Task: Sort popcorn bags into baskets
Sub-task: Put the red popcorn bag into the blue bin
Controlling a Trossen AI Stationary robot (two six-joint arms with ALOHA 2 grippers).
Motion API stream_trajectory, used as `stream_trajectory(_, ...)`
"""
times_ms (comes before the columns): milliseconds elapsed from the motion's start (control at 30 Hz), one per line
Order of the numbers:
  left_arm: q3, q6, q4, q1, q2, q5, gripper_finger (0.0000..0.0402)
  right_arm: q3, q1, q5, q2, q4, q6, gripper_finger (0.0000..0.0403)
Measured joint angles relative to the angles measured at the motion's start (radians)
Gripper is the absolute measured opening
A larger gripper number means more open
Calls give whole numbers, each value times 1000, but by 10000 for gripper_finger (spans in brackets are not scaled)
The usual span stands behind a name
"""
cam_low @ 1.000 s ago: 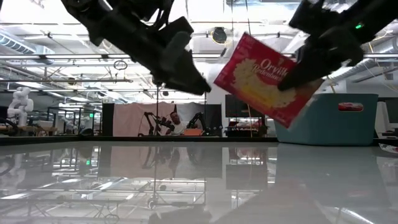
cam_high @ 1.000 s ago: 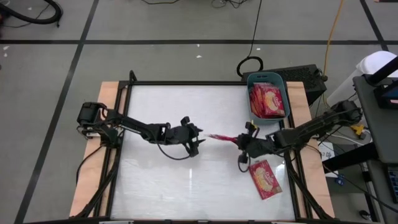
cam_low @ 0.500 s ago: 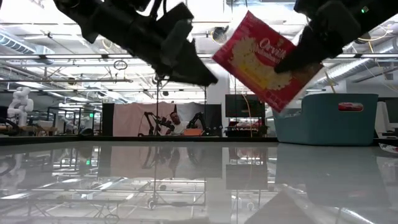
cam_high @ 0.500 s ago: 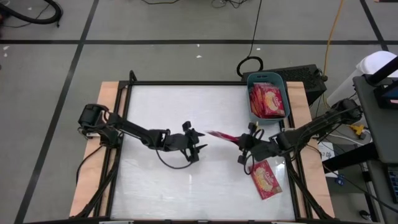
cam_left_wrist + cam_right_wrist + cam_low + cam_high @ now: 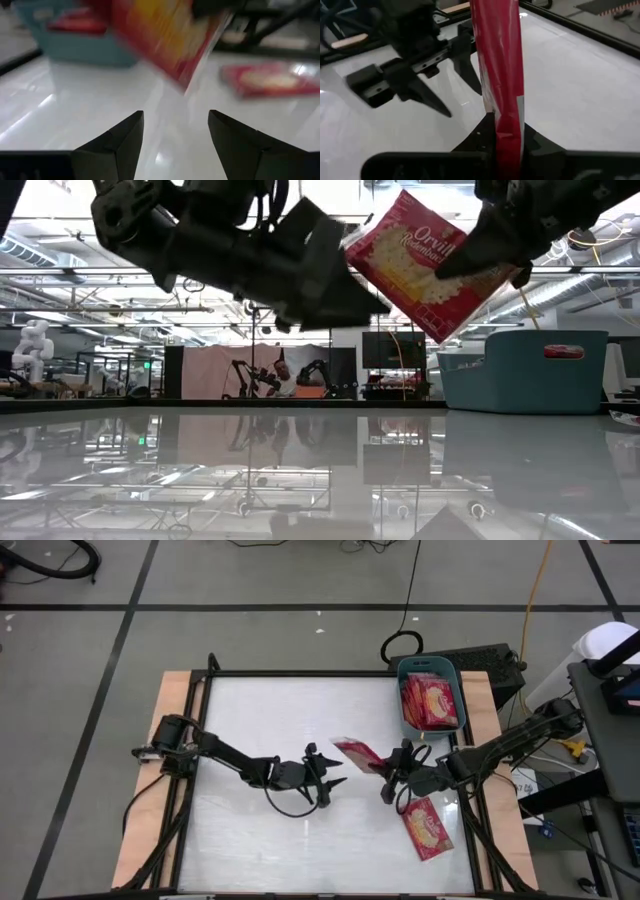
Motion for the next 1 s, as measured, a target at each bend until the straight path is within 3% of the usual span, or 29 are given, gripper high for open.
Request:
stream_trajectory(267,1,-27,115,-11,12,-11,228,0,17,-30,0,7,116,13)
stream_trajectory(500,1,-44,112,-5,12,102,229,0,85,-29,3,-1,193,13)
stream_trajectory(667,1,-60,130,7,12,123,251,0,119,-25,8,2,223,13)
stream_trajectory(867,1,-30,279,12,12,126,279,0,133,-26,39,10,197,13)
stream_trajectory(1000,2,31,298,12,11,207,240,0,134,-25,51,19,165,13)
